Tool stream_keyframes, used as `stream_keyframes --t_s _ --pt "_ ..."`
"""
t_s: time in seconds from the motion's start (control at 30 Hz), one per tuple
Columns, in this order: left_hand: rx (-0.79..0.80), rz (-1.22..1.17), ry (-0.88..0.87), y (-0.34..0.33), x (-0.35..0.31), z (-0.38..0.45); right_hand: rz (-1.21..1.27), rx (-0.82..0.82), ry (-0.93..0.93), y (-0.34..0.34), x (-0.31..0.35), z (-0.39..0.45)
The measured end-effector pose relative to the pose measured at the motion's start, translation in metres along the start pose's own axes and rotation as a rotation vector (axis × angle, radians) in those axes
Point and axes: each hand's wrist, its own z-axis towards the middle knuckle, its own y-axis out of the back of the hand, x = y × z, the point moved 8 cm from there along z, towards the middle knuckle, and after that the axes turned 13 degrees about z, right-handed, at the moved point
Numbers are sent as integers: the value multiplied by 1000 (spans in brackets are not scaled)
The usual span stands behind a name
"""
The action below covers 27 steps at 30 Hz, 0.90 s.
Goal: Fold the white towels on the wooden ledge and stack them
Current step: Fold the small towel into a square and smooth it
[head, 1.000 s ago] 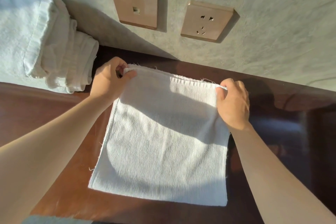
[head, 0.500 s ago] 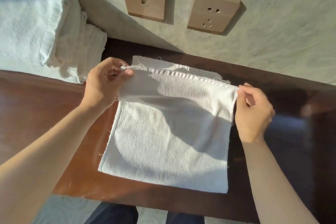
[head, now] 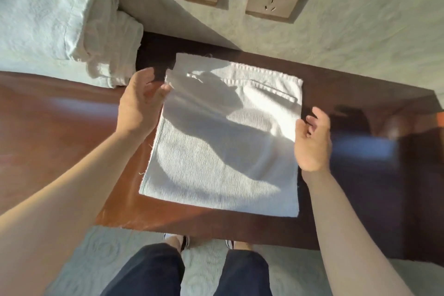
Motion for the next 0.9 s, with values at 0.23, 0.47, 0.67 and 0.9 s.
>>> stream_keyframes --t_s 0.23,0.47,0.67,0.9 --pt "134 254 -196 -12 48 -141 -273 -121 106 19 -21 -116" --pt "101 112 55 0 84 -176 -235 -216 -167 33 -60 -157" --pt "80 -6 110 8 95 -187 -161 -104 -57 49 -68 -157" --pt "11 85 71 12 107 -212 206 -45 -19 76 -73 -181"
